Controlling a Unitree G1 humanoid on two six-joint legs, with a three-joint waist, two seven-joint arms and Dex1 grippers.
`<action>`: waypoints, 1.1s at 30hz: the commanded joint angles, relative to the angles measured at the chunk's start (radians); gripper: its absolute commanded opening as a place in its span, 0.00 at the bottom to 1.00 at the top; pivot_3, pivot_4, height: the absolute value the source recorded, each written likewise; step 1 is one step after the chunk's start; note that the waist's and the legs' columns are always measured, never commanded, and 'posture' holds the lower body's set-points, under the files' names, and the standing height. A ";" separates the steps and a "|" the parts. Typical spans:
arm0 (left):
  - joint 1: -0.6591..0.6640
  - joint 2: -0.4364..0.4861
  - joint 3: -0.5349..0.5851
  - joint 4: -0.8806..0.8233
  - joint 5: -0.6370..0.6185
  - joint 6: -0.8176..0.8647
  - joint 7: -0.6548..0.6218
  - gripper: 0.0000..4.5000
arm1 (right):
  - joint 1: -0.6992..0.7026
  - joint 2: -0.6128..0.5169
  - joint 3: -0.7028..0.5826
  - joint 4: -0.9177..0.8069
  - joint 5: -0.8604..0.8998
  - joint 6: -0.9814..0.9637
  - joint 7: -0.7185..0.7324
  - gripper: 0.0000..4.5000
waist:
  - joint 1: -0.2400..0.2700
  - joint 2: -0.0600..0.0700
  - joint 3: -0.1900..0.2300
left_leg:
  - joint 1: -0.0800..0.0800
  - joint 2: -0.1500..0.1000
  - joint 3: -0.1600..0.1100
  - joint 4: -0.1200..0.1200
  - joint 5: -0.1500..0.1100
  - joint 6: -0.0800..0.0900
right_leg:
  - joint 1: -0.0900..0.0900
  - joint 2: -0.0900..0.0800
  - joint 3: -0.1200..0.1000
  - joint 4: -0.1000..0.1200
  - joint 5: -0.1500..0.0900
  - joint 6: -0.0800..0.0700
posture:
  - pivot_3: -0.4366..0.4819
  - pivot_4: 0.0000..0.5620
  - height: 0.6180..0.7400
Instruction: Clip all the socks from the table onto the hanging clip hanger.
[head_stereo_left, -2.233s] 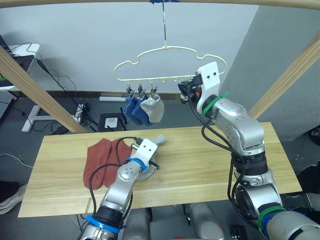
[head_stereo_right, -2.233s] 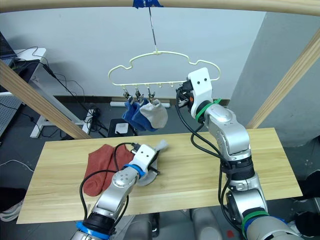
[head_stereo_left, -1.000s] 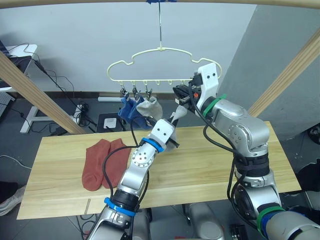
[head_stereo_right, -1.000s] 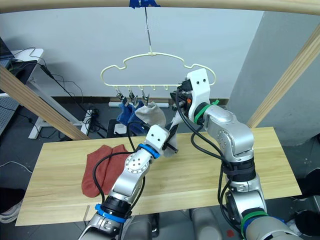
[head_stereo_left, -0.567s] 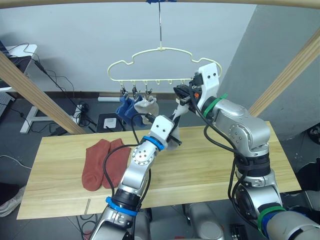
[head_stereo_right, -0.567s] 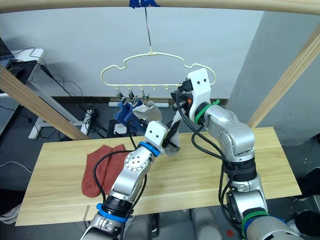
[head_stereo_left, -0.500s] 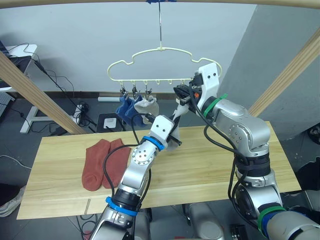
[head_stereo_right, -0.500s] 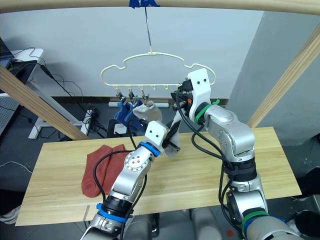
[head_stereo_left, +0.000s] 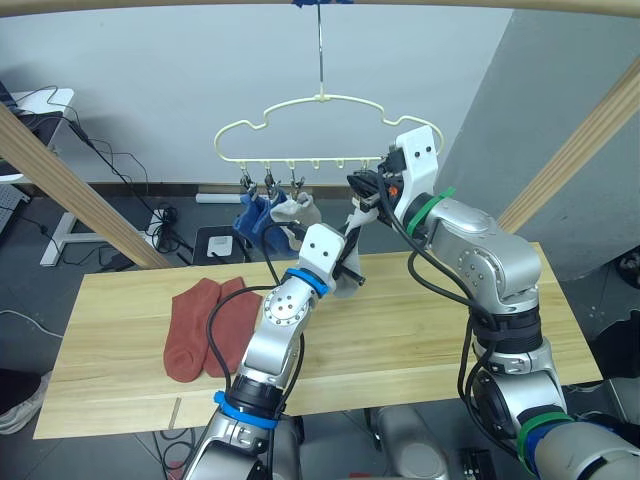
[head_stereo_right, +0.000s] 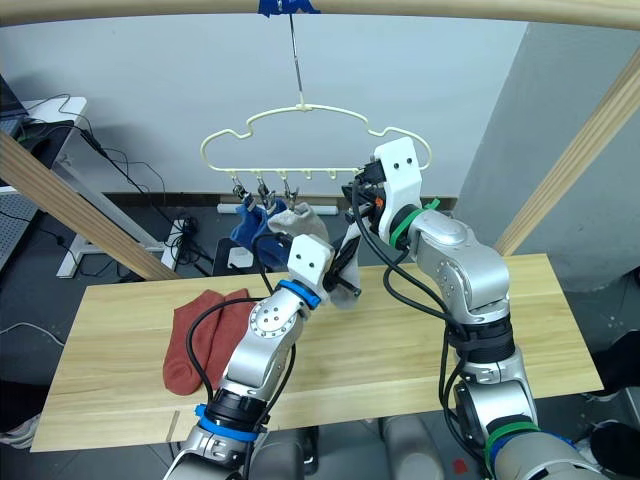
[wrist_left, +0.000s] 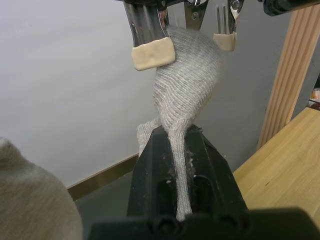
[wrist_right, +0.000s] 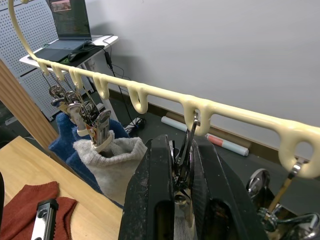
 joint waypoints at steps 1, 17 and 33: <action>-0.014 -0.010 0.001 -0.052 -0.011 -0.006 -0.001 0.00 | -0.003 0.005 -0.009 -0.052 0.022 -0.020 0.005 0.24 | 0.000 0.000 0.000 | 0.000 0.000 0.000 0.000 0.000 0.000 | 0.000 0.000 0.000 0.000 0.000 0.000 | 0.24 0.47 1.00; 0.003 0.026 -0.016 -0.075 -0.001 0.024 -0.038 0.43 | 0.107 -0.144 -0.023 -0.279 0.134 0.089 0.097 0.57 | 0.003 0.000 0.000 | -0.001 0.000 0.000 0.000 0.000 0.000 | -0.001 0.000 0.000 -0.001 0.000 0.000 | 0.24 0.46 1.00; -0.005 0.309 0.045 -0.324 -0.253 0.194 -0.427 0.63 | 0.265 -0.283 -0.040 -0.379 0.026 -0.067 0.022 0.57 | 0.002 0.000 0.000 | -0.001 0.000 0.001 0.000 0.000 0.000 | -0.001 0.001 0.001 -0.001 -0.003 0.005 | 0.24 0.46 1.00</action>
